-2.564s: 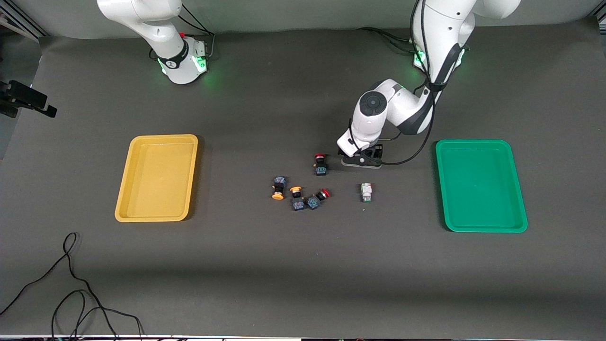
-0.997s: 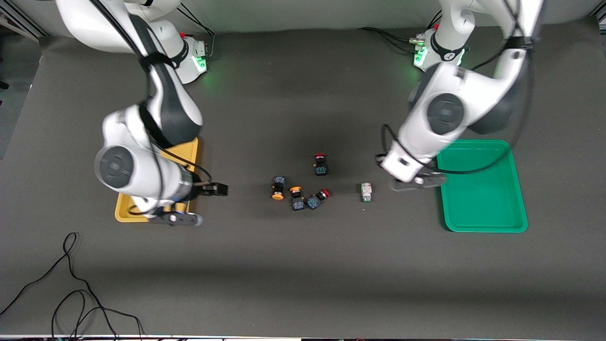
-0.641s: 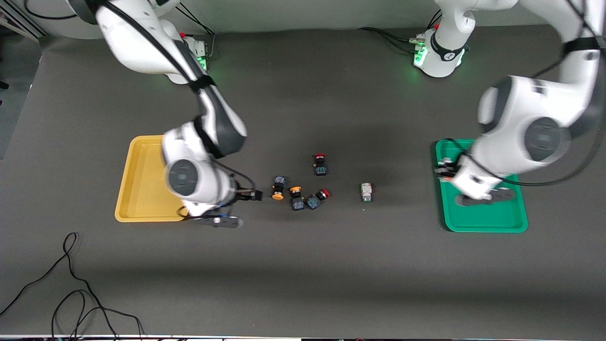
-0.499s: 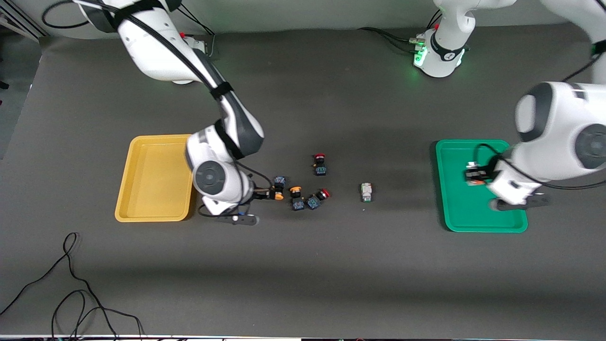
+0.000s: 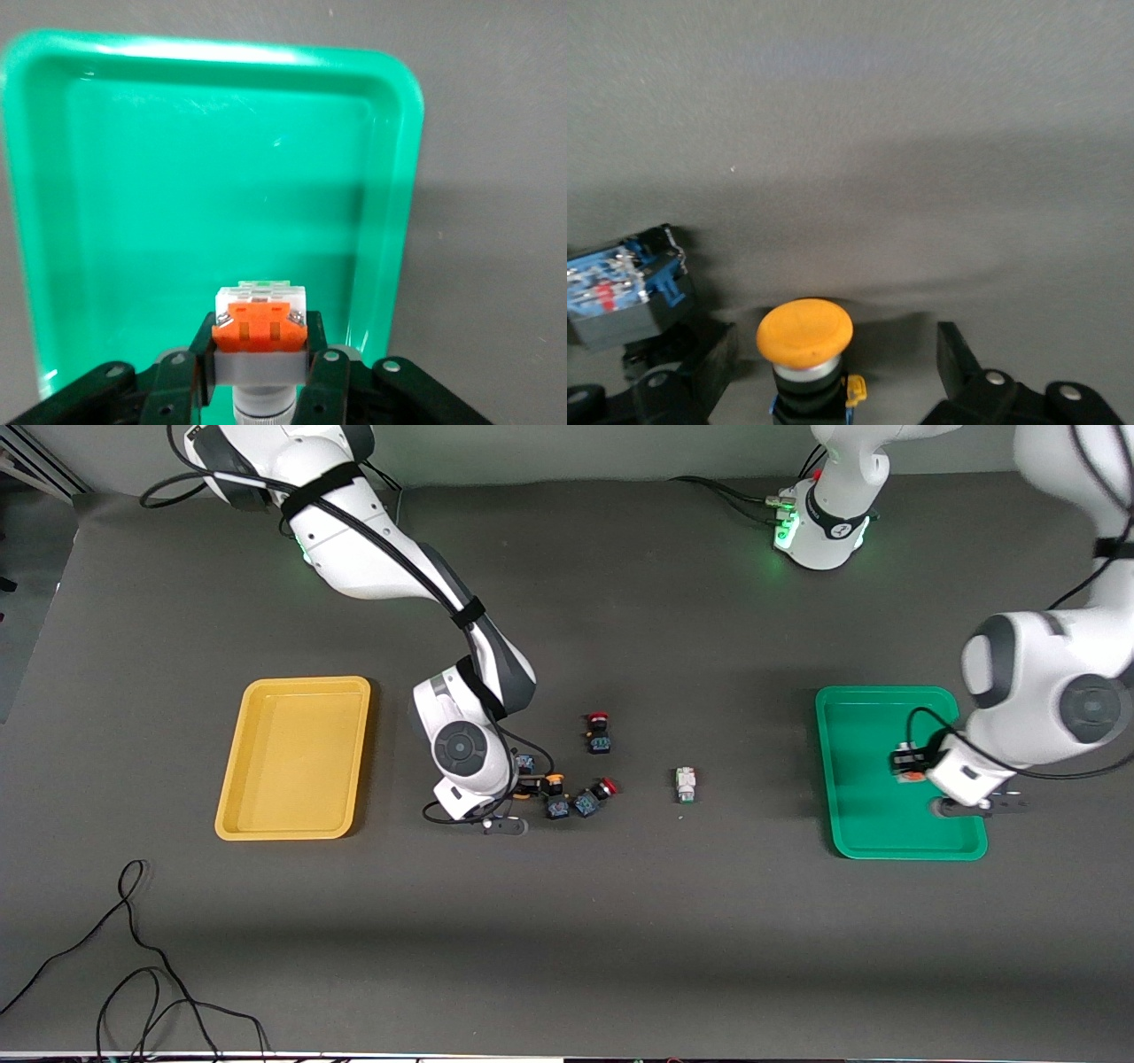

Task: Place green and yellow buttons in trays
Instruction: 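Place the orange switch in the green tray while the right gripper carries the yellow switch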

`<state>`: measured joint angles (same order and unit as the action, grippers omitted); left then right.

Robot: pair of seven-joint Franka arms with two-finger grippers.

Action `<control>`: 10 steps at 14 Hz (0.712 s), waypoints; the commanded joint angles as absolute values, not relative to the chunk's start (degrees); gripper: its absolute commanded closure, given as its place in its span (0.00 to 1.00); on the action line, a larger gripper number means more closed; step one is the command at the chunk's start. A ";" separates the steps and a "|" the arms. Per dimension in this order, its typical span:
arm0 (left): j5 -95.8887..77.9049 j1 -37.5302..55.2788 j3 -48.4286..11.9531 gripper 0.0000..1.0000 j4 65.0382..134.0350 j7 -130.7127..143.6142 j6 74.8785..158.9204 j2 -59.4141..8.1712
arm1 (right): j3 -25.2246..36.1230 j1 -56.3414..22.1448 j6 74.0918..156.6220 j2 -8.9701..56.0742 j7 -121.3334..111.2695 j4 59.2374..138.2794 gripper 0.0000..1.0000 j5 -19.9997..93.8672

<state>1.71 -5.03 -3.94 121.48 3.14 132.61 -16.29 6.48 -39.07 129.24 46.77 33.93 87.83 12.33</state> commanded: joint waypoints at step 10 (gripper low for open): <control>4.48 -6.06 -4.31 0.09 129.55 1.32 147.04 -21.18 | 9.92 -39.02 123.95 41.59 35.61 87.63 1.00 12.39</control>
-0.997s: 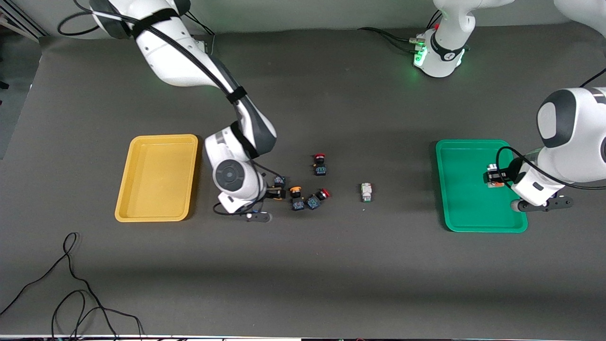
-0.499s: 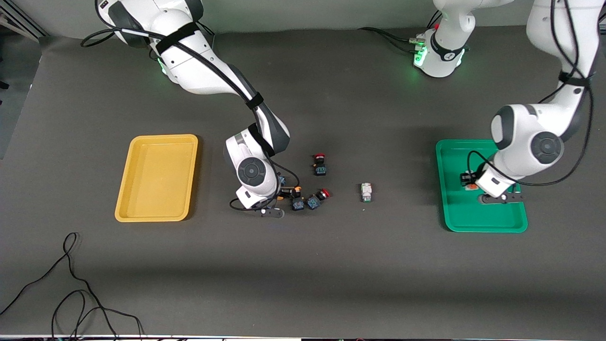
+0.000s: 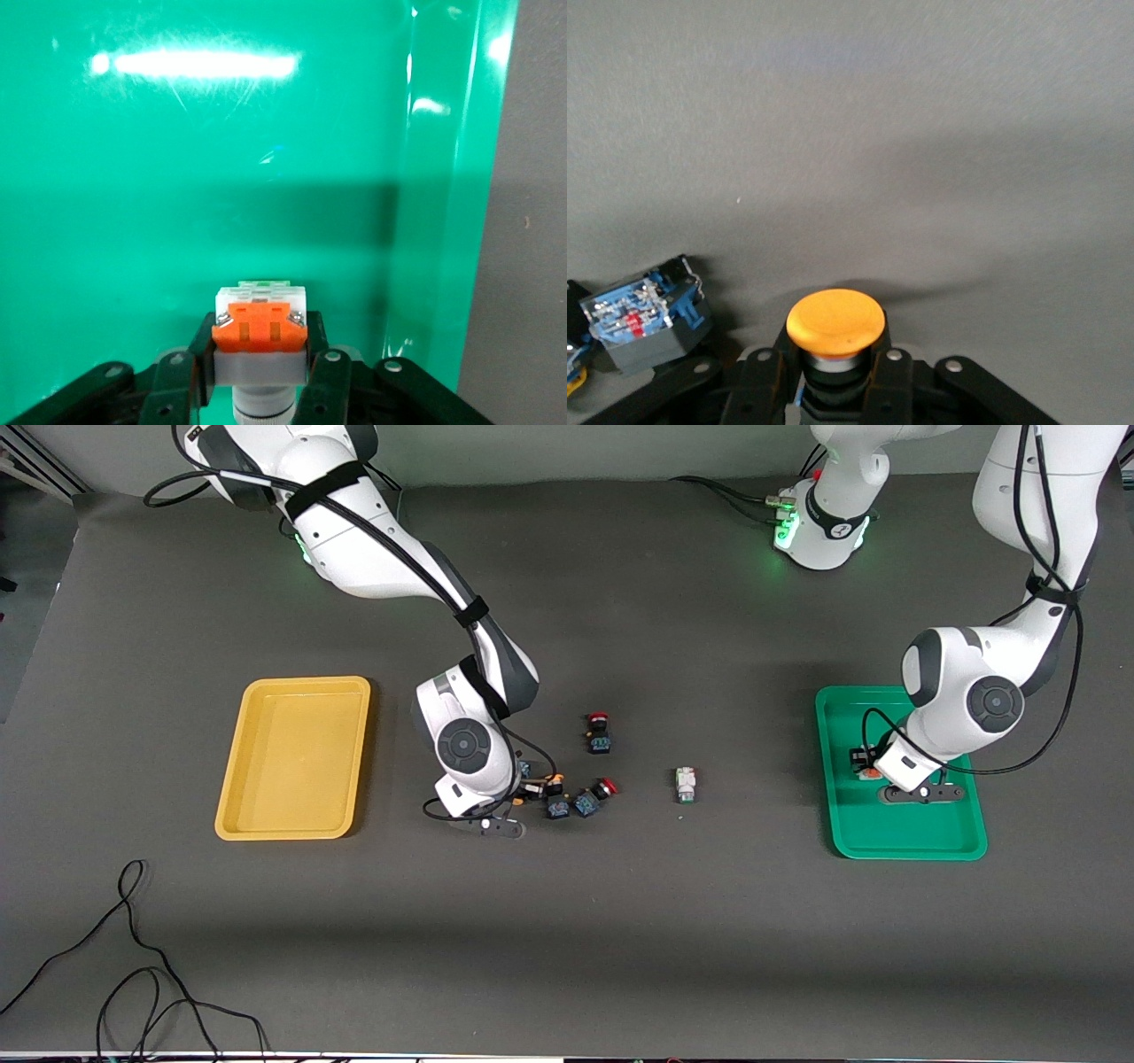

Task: Place green and yellow buttons in trays
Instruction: 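Place the orange switch in the green tray while the right gripper carries the yellow switch, then release the yellow switch in the yellow tray while the left gripper grasps the green switch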

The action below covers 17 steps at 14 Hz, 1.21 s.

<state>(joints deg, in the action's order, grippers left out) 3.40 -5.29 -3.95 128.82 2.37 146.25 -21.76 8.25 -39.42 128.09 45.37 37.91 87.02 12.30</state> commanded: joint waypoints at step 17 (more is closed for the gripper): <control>-0.60 -4.84 -7.02 0.00 98.36 0.95 106.97 -15.55 | 40.61 -35.95 144.81 29.24 -33.72 126.11 1.00 30.37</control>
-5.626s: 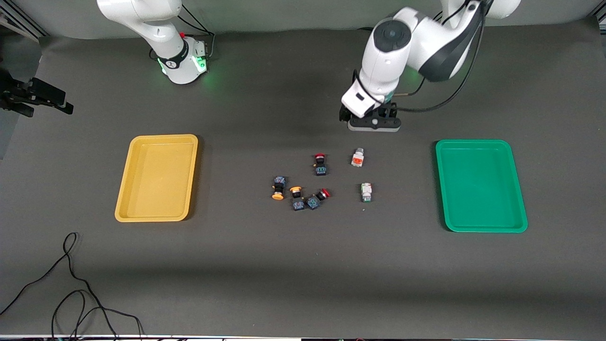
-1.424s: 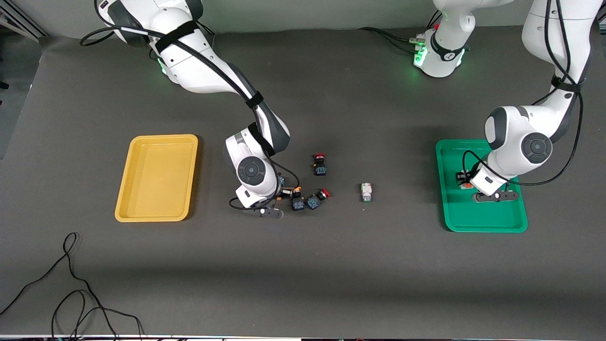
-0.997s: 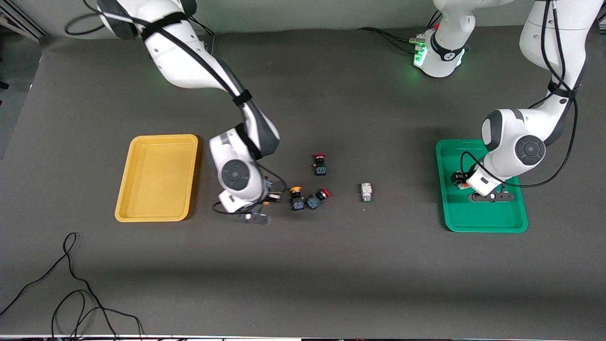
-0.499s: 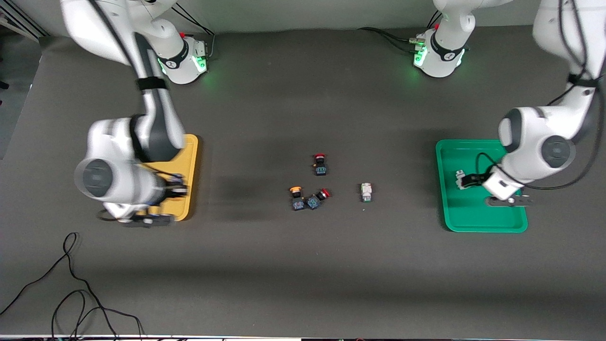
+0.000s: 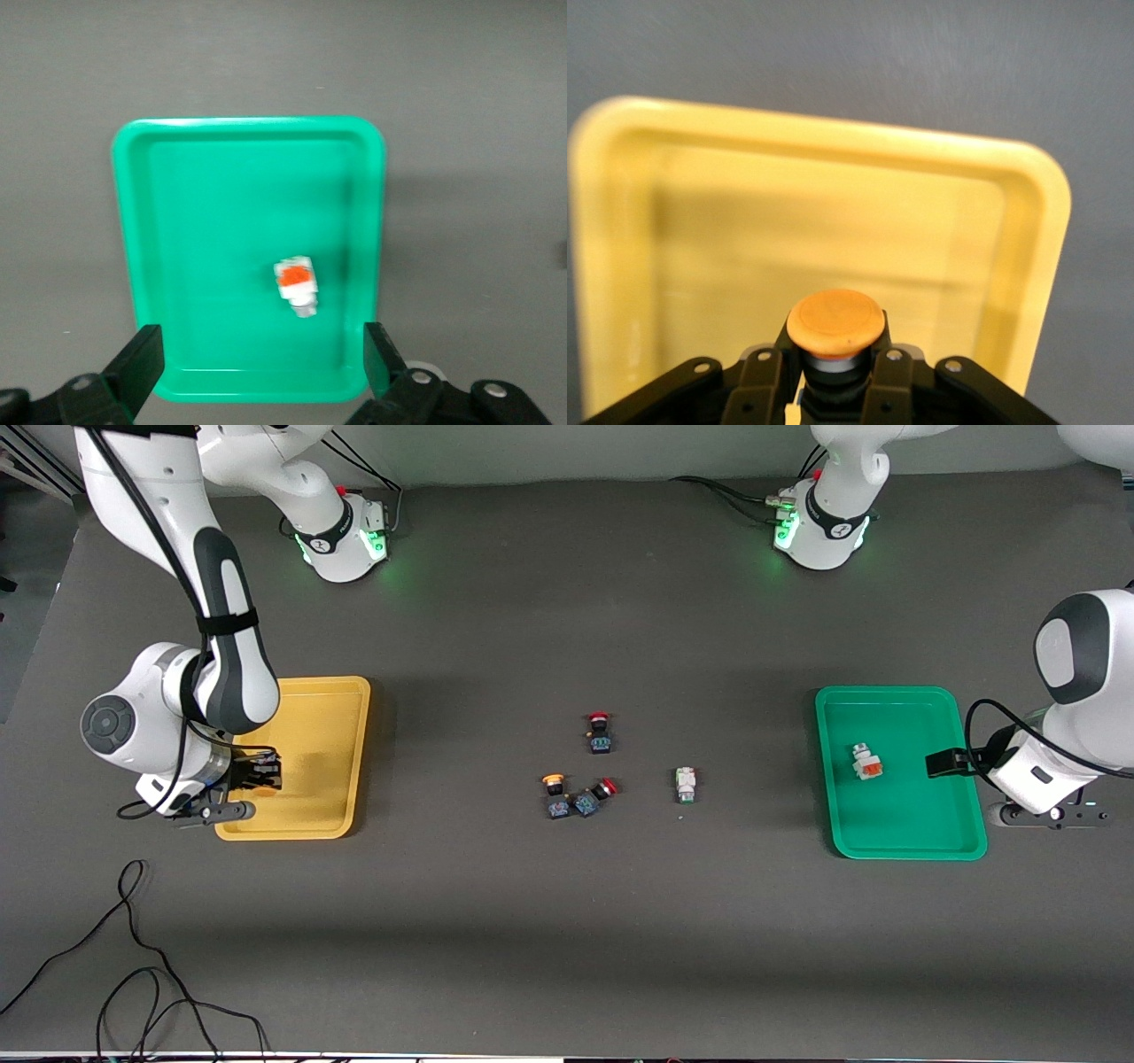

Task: Place green and yellow buttons in trays
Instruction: 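Release the yellow switch in the yellow tray while the left gripper grasps the green switch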

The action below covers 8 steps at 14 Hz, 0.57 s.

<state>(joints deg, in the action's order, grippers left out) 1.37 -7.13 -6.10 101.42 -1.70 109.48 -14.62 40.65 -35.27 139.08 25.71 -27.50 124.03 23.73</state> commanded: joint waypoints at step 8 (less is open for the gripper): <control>0.35 17.03 -8.53 0.00 98.26 26.68 113.54 -18.19 | 40.60 -36.74 145.02 31.22 -42.19 125.68 0.00 42.89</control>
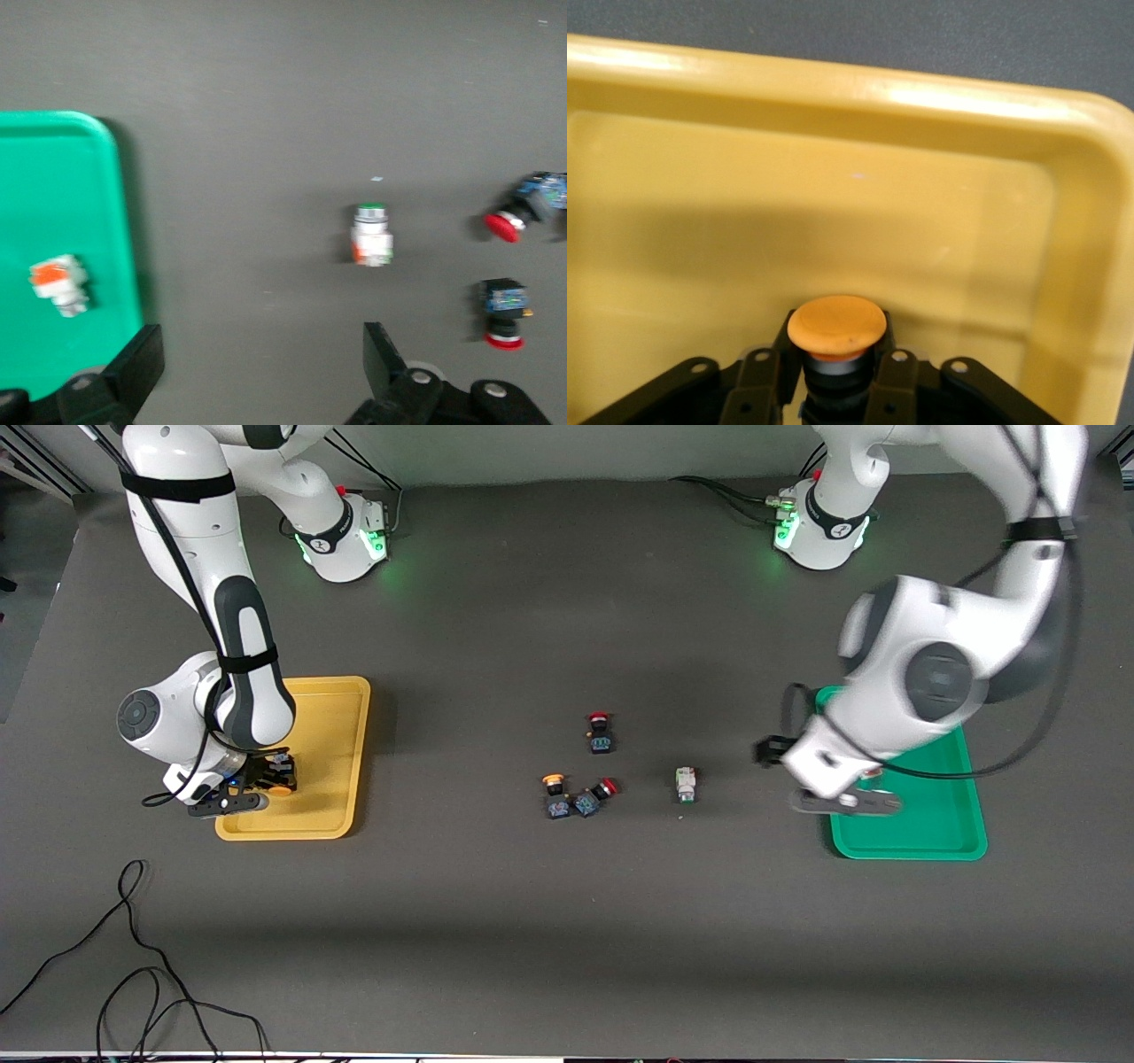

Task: Place green and yellow buttons in trays
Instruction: 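Release the yellow switch in the yellow tray while the left gripper grasps the green switch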

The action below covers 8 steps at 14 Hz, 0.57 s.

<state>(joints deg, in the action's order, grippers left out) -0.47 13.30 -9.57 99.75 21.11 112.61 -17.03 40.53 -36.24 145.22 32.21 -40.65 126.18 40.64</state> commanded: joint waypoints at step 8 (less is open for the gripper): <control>6.15 23.47 -8.53 0.00 101.68 36.30 127.50 -28.99 | 66.05 -57.96 119.84 23.55 -29.91 118.06 0.00 31.91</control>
<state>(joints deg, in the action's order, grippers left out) 4.86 22.54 -9.45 100.33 34.71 123.61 -26.71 58.29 -48.95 126.97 25.15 -36.50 120.50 33.86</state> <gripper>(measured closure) 0.000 0.000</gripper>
